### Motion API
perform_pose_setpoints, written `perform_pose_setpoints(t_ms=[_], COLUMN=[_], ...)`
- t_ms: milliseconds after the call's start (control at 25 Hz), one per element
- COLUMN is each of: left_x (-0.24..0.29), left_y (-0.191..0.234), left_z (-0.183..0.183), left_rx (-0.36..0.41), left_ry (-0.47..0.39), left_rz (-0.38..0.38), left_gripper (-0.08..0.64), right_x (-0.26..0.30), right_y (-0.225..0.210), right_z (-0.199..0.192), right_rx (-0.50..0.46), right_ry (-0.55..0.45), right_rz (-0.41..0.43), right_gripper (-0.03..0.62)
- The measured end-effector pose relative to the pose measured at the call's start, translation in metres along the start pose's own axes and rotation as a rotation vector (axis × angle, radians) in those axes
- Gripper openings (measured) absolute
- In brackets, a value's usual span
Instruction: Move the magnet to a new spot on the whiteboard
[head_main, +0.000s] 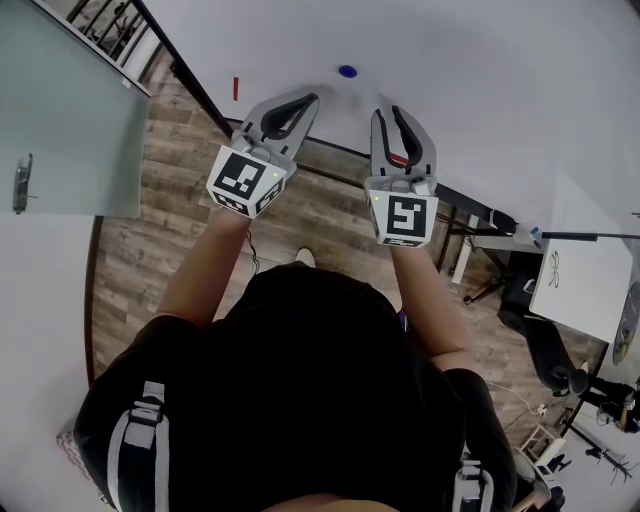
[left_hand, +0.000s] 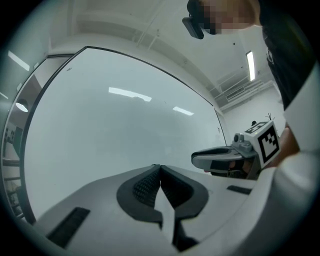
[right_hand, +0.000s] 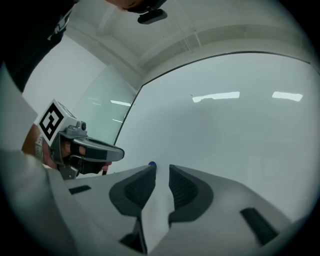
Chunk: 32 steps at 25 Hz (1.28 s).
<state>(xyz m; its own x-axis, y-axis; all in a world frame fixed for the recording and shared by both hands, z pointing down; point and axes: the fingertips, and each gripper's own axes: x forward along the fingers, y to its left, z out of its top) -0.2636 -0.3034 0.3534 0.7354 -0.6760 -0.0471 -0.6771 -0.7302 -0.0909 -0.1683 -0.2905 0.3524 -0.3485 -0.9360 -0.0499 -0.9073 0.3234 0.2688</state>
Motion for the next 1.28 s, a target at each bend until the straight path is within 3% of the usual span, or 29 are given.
perform_pose_setpoints(t_ms=[440,800,1280], left_x=[-0.002,-0.005,0.0], left_y=[-0.092,-0.149,-0.181], left_z=[-0.001,-0.002,0.01], left_rx=[-0.017,-0.04,-0.027], left_ry=[0.035,0.052,0.034], left_rz=[-0.043,-0.095,-0.106], left_gripper=[0.005,0.005,0.005], right_x=[-0.088,-0.136,-0.166], right_y=[-0.024,-0.033,-0.046], right_z=[-0.028,-0.018,-0.014], right_rx=[0.173,0.174,0.181], right_ry=[0.044,-0.003,-0.01], right_rz=[0.115,0.171,0.191], right_gripper=[-0.011,-0.011,-0.011])
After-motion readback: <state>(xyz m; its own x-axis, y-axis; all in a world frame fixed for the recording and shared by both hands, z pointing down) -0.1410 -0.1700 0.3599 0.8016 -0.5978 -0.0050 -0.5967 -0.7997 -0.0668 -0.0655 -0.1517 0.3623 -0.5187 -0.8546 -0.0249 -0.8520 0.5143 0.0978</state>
